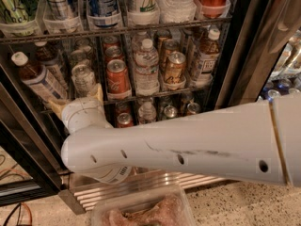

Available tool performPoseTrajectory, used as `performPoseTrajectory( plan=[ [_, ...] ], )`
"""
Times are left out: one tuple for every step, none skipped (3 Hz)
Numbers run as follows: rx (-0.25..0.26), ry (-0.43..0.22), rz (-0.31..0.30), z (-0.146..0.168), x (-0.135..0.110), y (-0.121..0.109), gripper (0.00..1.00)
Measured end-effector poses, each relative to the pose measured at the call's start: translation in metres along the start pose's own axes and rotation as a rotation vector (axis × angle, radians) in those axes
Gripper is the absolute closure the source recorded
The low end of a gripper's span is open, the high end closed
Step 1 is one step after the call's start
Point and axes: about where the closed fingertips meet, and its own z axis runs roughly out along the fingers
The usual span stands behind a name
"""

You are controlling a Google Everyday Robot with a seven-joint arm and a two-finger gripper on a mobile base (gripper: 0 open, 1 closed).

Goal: Pick 7up can from middle shelf of fridge

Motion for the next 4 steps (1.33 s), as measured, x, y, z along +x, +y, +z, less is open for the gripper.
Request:
performPoseTrajectory(
  plan=[
    [-0.02,-0.013,-0.025,0.015,-0.007,-0.001,0.25],
    [-0.026,-0.007,-0.034,0.021,-0.004,-0.006,0.26],
    [-0.017,0.009,-0.029,0.026,0.004,-0.015,0.28],
    [-0.001,0.024,-0.027,0.03,0.01,-0.023,0.31]
  ],
)
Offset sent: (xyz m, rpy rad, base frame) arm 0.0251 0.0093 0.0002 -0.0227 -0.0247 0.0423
